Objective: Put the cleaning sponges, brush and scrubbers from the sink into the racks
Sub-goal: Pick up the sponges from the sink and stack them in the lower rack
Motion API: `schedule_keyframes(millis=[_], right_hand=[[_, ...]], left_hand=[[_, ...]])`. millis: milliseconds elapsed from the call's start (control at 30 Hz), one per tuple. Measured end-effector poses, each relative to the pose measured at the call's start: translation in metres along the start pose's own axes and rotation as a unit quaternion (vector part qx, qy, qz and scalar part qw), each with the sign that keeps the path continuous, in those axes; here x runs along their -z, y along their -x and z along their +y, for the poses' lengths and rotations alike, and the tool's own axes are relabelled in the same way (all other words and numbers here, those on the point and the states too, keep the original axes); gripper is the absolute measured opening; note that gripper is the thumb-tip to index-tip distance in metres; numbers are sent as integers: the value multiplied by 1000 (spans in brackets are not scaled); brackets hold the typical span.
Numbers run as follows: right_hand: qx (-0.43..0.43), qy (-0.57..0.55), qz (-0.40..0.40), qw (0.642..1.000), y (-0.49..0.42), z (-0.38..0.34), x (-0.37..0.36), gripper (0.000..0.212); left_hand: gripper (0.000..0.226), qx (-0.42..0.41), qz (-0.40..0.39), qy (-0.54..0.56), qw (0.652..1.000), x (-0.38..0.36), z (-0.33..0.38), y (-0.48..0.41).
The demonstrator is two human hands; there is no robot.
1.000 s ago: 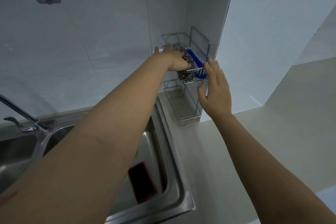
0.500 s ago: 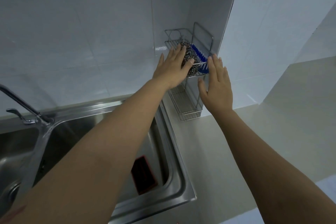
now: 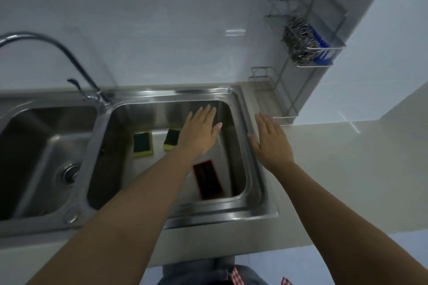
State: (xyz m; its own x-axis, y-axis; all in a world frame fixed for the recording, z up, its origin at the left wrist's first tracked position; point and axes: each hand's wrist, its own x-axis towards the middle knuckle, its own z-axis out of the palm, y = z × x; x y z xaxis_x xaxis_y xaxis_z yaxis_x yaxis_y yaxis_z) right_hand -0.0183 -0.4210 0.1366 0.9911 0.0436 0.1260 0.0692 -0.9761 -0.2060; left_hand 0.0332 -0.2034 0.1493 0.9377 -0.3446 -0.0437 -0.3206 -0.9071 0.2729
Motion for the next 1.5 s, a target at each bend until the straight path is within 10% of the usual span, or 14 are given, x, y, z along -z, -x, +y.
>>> schedule_keyframes(millis=[700,1500], right_hand=[[21,-40,-200,979,-46,-162,-181,65],[-90,-53,-164,981,-146,-213,-312,49]], left_hand=[[59,228,-86,8,970,-91,-203,54],[25,355,-2,70,932,-171,-271,-38]])
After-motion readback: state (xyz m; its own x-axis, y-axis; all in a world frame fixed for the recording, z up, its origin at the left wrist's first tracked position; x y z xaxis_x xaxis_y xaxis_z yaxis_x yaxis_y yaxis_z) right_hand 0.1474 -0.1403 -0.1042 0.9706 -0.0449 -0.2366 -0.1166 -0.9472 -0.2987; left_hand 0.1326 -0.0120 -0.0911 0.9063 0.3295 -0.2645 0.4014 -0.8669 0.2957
